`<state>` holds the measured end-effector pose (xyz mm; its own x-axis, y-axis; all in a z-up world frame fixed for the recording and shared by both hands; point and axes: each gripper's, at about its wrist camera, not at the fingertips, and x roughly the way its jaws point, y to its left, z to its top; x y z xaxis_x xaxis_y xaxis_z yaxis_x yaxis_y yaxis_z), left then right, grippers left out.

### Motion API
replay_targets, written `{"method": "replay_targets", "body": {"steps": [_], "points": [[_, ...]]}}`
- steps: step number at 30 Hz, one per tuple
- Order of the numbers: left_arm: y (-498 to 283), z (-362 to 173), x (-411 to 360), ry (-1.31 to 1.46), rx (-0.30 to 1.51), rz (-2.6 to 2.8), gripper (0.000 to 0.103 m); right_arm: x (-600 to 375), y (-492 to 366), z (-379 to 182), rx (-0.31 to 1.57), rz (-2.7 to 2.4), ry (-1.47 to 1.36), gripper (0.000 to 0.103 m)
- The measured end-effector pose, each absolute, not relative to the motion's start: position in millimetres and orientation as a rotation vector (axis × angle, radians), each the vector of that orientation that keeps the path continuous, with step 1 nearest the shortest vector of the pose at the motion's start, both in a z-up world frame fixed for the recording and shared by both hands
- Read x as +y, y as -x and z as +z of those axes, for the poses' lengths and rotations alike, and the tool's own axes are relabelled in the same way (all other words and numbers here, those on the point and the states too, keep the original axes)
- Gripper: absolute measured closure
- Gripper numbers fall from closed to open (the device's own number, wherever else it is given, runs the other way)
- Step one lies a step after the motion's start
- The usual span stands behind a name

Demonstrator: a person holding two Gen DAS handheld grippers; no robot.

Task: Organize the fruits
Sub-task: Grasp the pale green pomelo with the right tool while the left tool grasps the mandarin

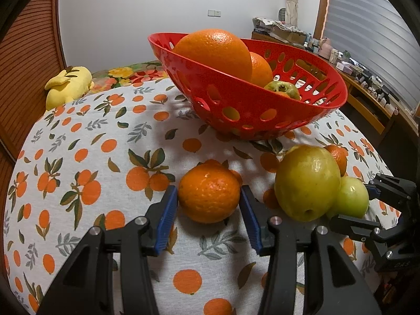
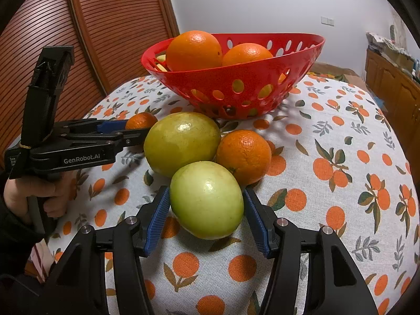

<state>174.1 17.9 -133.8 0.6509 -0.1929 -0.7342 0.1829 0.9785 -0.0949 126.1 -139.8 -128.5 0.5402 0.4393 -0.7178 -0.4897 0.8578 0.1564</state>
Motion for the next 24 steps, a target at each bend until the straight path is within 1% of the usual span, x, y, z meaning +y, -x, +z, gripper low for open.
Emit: {"method": "replay_targets", "body": {"steps": [3,7,16,24], "points": [[-174,-133,18,0.011,0.833,-0.218,0.057,-140,-126,-128,0.833,0.553,0.067,0.044],[-173,-133,18,0.02,0.832,-0.216,0.058,-138,-125,-129,0.833,0.554,0.08,0.05],[-163,-124,19,0.048,0.791,-0.221,0.059,-143,-121,-123,0.825,0.563,0.08,0.05],[-154,-117,16,0.081,0.77,-0.24,0.059,-157,-118,-95,0.767,0.538,0.081,0.05]]}}
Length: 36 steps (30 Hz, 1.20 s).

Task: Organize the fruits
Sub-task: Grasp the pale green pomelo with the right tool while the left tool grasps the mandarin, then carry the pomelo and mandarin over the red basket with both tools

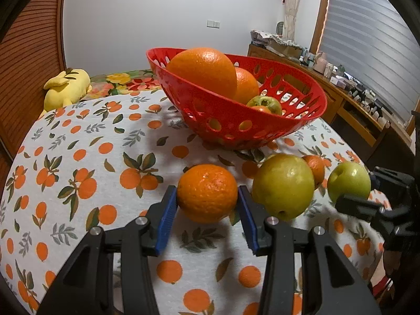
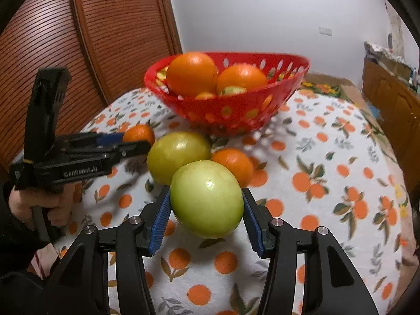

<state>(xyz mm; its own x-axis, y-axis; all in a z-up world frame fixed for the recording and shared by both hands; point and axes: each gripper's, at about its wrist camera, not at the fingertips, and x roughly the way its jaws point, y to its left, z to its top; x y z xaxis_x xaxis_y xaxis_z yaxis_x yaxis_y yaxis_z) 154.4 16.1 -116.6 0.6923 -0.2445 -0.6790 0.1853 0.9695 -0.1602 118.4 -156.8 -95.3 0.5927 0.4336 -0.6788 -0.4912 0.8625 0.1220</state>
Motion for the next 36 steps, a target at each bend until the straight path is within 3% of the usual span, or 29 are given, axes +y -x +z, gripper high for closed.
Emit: {"method": "replay_targets", "body": {"steps": [17,36], "points": [[-136,-55,8,0.072,0.634,-0.278,0.059,-160,-127,-35,0.636,0.525,0.123,0.05],[-153,-34,-6,0.05,0.588,-0.311,0.059,-159,-167,-13,0.596,0.513,0.155,0.05]]}}
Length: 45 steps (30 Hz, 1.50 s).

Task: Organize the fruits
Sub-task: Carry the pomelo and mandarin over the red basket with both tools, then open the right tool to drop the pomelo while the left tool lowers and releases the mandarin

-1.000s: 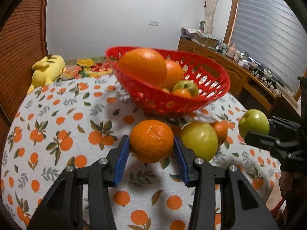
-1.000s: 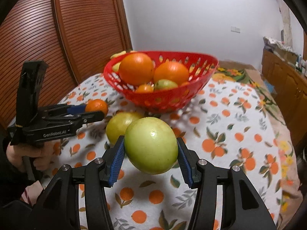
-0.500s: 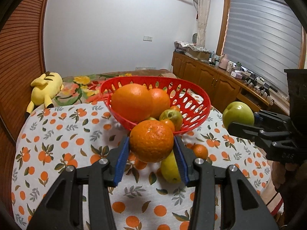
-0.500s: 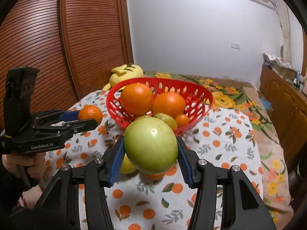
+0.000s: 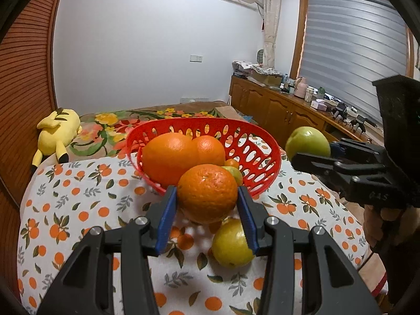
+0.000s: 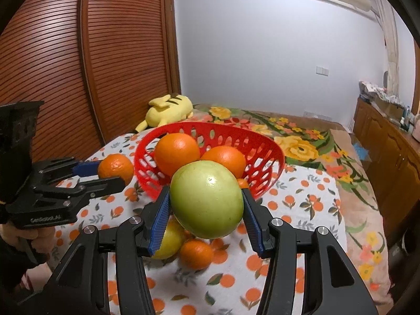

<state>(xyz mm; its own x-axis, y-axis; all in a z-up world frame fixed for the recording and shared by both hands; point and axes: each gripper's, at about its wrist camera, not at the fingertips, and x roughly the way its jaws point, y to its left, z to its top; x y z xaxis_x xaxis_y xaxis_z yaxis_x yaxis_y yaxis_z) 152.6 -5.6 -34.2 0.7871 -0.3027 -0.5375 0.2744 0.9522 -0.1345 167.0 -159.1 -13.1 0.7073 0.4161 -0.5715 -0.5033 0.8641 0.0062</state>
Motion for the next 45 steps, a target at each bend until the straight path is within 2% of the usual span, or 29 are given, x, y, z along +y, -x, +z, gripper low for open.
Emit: {"method": "replay_targets", "body": {"steps": [21,45], "points": [[-226,-29,-40,-0.016,0.625,-0.33,0.059,-156,-259,-32,0.646,0.517,0.232,0.05],[-273,-43,-59,-0.04,0.67,-0.334,0.058,-183,-247,-19,0.598,0.503,0.185,0.048]]}}
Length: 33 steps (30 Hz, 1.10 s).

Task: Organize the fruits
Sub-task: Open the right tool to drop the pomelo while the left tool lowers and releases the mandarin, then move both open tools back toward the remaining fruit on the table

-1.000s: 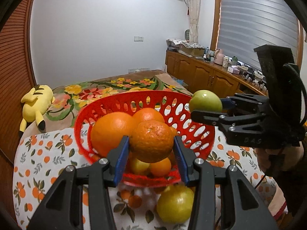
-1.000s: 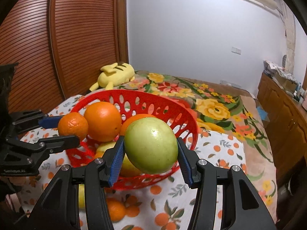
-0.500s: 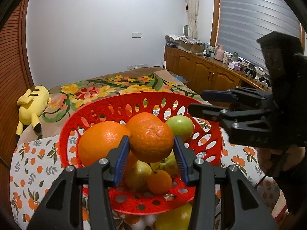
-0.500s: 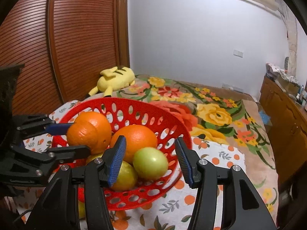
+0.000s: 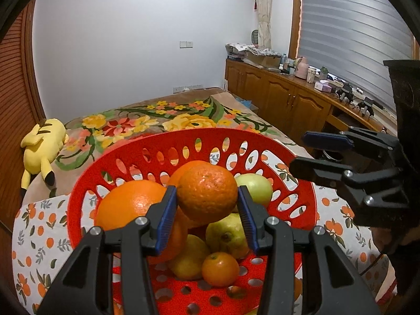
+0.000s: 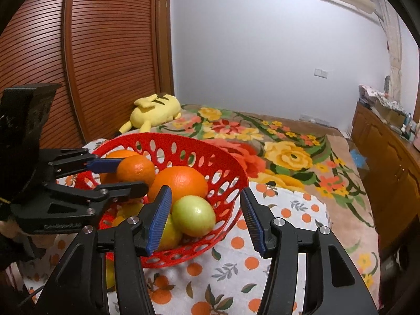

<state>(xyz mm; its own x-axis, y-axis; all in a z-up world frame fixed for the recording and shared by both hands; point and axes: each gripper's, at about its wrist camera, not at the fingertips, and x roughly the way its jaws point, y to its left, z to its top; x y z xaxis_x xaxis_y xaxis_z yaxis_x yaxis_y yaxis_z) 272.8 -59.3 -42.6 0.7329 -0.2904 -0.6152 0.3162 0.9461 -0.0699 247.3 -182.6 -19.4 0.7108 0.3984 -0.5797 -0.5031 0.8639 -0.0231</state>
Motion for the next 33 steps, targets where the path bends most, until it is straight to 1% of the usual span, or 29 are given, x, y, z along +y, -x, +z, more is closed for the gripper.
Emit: {"method": "replay_targets", "body": {"steps": [11,14,15,19,26,33], "points": [[-270,-44,-63,-0.044,0.672,-0.335,0.058,-185,-242,-26,0.616,0.499,0.176,0.047],[-269,-42,-62,-0.039,0.673,-0.339,0.055,-186,-239,-28,0.623,0.5,0.169,0.047],[-267,-41,-61,-0.037,0.67,-0.338,0.052,-187,-237,-28,0.626,0.5,0.162,0.047],[-255,-33,-57,-0.026,0.651,-0.339,0.05,-187,-227,-31,0.635,0.498,0.143,0.047],[-218,-25,-48,-0.028,0.625,-0.341,0.048,-188,-203,-33,0.636,0.499,0.111,0.047],[-181,-34,-36,-0.013,0.618,-0.344,0.048,-188,-179,-50,0.665,0.496,0.077,0.047]]}}
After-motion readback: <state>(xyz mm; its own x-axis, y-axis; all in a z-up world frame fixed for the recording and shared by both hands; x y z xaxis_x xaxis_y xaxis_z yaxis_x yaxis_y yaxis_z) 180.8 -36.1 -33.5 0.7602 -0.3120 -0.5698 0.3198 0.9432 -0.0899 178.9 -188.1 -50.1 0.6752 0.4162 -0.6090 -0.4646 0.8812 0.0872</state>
